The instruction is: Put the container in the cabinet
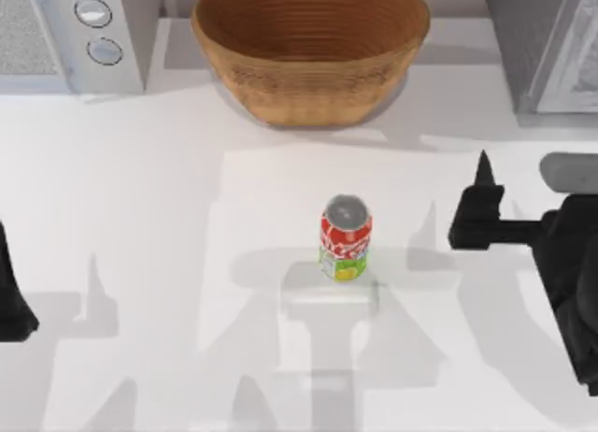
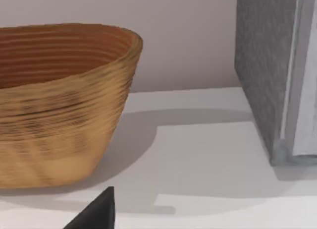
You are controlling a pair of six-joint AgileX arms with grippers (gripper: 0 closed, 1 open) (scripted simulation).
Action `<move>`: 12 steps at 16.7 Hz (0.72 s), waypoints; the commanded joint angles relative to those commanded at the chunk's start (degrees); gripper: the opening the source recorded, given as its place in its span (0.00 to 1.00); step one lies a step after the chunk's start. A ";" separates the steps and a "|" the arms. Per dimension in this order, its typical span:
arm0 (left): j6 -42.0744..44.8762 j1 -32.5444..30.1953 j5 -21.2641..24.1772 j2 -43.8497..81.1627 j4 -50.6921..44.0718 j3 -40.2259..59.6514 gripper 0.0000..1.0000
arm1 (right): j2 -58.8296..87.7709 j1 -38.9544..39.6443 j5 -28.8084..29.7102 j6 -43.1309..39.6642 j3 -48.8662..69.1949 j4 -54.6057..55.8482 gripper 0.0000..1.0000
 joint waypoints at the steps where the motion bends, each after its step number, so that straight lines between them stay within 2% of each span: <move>1: 0.00 0.00 0.00 0.00 0.00 0.00 1.00 | 4.59 1.90 1.76 0.17 0.37 1.82 1.00; 12: 0.00 0.00 0.00 0.00 0.00 0.00 1.00 | 45.39 17.63 17.43 -4.97 9.87 25.68 1.00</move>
